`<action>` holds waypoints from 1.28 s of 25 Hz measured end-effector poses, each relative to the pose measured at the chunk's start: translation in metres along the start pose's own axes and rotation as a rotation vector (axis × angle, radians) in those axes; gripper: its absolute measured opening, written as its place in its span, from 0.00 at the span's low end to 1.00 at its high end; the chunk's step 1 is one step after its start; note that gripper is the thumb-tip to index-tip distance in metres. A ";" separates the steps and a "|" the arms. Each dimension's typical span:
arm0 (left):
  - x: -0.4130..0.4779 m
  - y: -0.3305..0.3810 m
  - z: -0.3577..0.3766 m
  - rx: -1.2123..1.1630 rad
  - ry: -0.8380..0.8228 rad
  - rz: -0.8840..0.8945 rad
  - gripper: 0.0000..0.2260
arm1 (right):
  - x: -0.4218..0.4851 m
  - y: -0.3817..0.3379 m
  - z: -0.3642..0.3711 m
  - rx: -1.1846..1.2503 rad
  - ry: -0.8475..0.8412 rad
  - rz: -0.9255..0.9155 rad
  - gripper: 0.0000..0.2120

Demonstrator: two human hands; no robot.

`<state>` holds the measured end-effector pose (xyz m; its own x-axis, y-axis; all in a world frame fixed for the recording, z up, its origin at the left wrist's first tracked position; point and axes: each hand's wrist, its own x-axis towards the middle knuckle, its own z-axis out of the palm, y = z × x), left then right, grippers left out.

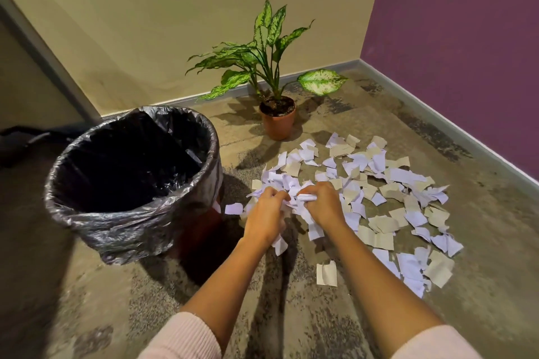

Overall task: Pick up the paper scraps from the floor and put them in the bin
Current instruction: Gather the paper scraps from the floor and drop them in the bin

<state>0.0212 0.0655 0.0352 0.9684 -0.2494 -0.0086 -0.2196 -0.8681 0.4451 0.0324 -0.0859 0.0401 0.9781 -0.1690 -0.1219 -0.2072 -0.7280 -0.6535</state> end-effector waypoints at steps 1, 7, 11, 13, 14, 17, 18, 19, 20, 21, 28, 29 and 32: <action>0.003 0.003 -0.009 -0.002 0.022 0.005 0.16 | 0.002 -0.011 -0.006 0.003 0.017 -0.010 0.16; 0.026 0.024 -0.084 0.070 0.163 0.089 0.14 | 0.015 -0.083 -0.053 0.020 0.097 -0.068 0.15; 0.044 0.028 -0.154 0.091 0.227 0.130 0.14 | 0.028 -0.140 -0.079 0.085 0.145 -0.144 0.14; 0.047 0.021 -0.192 0.116 0.253 0.124 0.15 | 0.033 -0.174 -0.083 0.095 0.157 -0.175 0.14; 0.047 0.015 -0.211 0.121 0.260 0.114 0.15 | 0.035 -0.191 -0.082 0.098 0.160 -0.198 0.15; 0.040 -0.013 -0.256 0.118 0.238 0.072 0.15 | 0.039 -0.239 -0.073 0.130 0.145 -0.284 0.16; 0.036 -0.025 -0.267 0.114 0.228 0.055 0.15 | 0.040 -0.253 -0.068 0.132 0.131 -0.314 0.17; 0.032 -0.038 -0.277 0.115 0.219 0.035 0.16 | 0.040 -0.267 -0.061 0.128 0.113 -0.340 0.17; 0.028 -0.051 -0.283 0.127 0.205 0.011 0.16 | 0.039 -0.280 -0.054 0.123 0.091 -0.361 0.18; 0.025 -0.065 -0.288 0.144 0.188 -0.016 0.17 | 0.039 -0.291 -0.046 0.122 0.069 -0.378 0.17; 0.007 -0.149 -0.283 0.236 0.065 -0.194 0.18 | 0.034 -0.318 0.024 -0.037 -0.116 -0.465 0.16; 0.005 -0.159 -0.277 0.253 0.015 -0.223 0.18 | 0.034 -0.316 0.034 -0.066 -0.169 -0.468 0.15; 0.000 -0.179 -0.262 0.256 -0.107 -0.281 0.19 | 0.033 -0.309 0.056 -0.219 -0.301 -0.483 0.17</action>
<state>0.0918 0.3333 0.1896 0.9801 -0.0180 -0.1979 0.0171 -0.9845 0.1746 0.1297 0.1709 0.1959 0.9190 0.3868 -0.0764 0.2934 -0.8004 -0.5227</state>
